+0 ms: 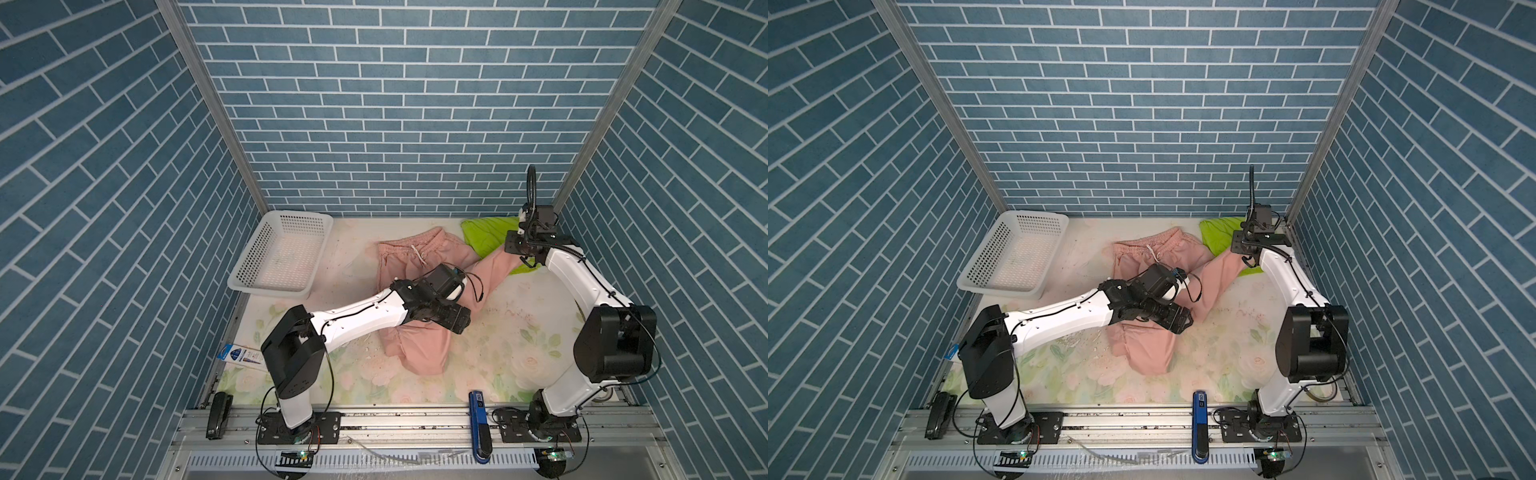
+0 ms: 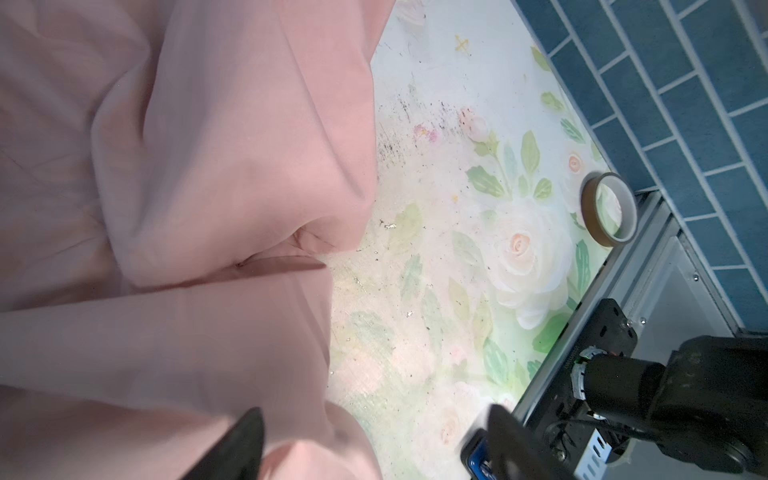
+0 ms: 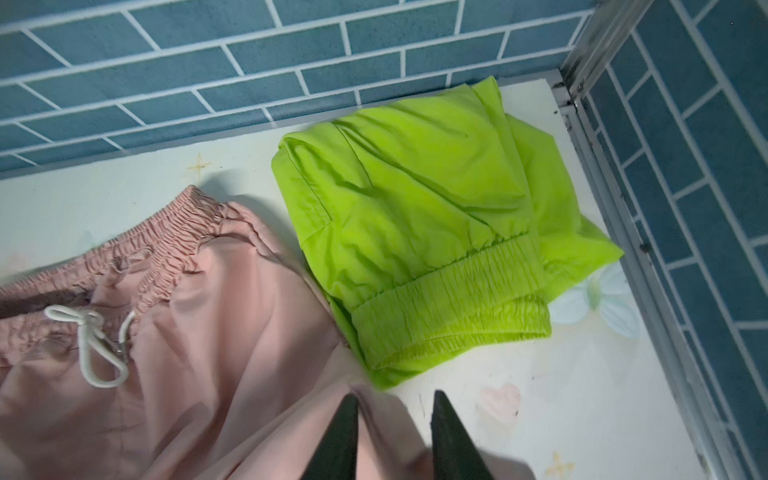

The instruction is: Fold and stack the shorts

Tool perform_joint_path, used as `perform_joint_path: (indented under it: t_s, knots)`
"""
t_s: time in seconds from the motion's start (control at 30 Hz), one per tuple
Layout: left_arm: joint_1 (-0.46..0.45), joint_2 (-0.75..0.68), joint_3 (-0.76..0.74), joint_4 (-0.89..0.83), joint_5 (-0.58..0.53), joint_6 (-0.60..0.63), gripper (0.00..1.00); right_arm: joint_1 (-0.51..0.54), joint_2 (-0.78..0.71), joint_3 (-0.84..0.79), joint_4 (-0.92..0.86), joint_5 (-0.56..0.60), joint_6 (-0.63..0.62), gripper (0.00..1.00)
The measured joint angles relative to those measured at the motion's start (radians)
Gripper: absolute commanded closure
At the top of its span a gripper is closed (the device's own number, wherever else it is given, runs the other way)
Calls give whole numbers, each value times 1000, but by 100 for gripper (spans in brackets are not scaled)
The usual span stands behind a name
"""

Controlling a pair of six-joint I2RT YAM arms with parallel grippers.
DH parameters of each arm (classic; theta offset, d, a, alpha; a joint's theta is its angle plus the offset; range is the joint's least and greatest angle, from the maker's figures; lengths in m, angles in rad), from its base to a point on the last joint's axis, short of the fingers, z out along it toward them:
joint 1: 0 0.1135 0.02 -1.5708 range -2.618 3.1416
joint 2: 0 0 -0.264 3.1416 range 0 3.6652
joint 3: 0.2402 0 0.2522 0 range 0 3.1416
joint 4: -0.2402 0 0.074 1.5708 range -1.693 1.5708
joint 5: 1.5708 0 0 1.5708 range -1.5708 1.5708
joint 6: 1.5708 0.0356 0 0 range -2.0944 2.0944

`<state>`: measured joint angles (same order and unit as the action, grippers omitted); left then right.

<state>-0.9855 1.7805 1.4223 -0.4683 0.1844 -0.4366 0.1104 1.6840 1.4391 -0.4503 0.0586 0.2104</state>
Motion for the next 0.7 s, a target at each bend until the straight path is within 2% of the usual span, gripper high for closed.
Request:
perform_joint_path:
  t_s: [0.1,0.17,0.3,0.37,0.47,0.57,0.7]
  knots:
    - [44,-3,35,-79,-54,8,0,1,-2,14,-19,-14,-16,44]
    - [108,-27,65,-124,-87,25,0,3,-31,0,-31,-35,-16,43]
    - [327,-121,83,-141,-144,66,0,40,-201,-141,-55,-102,-5,41]
    - [435,-139,83,-125,-183,94,0,119,-314,-249,-67,-129,3,39]
    - [556,-84,95,-91,-216,140,0,314,-456,-431,-62,-222,33,37]
    - [613,39,121,-36,-190,165,0,489,-540,-623,-42,-309,105,36]
    - [668,221,168,28,-89,173,0,665,-611,-812,-2,-345,216,34]
